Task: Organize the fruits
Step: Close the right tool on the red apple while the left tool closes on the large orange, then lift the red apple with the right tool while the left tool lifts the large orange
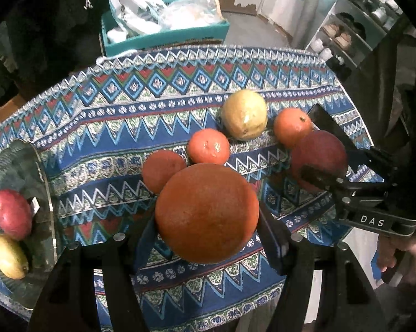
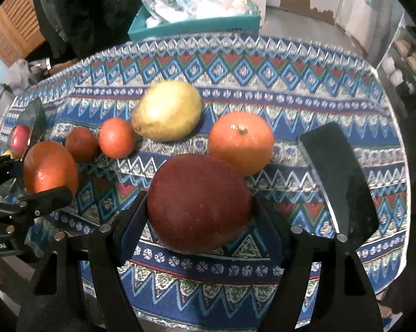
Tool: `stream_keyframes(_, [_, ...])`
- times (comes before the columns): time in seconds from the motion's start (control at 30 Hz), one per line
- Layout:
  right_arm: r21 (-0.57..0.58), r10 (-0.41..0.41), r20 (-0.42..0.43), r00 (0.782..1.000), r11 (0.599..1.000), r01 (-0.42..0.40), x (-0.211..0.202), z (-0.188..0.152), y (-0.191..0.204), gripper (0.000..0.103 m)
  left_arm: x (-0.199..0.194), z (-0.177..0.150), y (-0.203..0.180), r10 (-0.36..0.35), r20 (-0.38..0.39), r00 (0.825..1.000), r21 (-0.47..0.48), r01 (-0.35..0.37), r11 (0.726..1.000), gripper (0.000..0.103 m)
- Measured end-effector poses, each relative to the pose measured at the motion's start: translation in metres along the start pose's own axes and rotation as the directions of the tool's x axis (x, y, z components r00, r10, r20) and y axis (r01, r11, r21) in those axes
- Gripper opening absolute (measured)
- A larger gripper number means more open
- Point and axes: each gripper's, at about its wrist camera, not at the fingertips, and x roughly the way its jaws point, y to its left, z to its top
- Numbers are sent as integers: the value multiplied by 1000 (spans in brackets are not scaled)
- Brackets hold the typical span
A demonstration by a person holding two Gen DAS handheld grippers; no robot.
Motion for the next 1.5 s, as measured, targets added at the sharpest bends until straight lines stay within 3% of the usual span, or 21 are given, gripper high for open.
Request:
stream_keyframes(0.43, [-16,-17,128,992,1000,19,-57,17,13,75,-63,4,3,17,130,991,11,-18,1000,68])
stream_keyframes(0.93, [-11,-25,288,957,1000,29,-121,41,20,75,-126,17,10,50,287,956,13,-56,998,68])
stream_keyframes(1.5, [-55,31,367,930,998,-11,-159,55,46,75,-156,15,21,52,352,935,-4,-54,999,68])
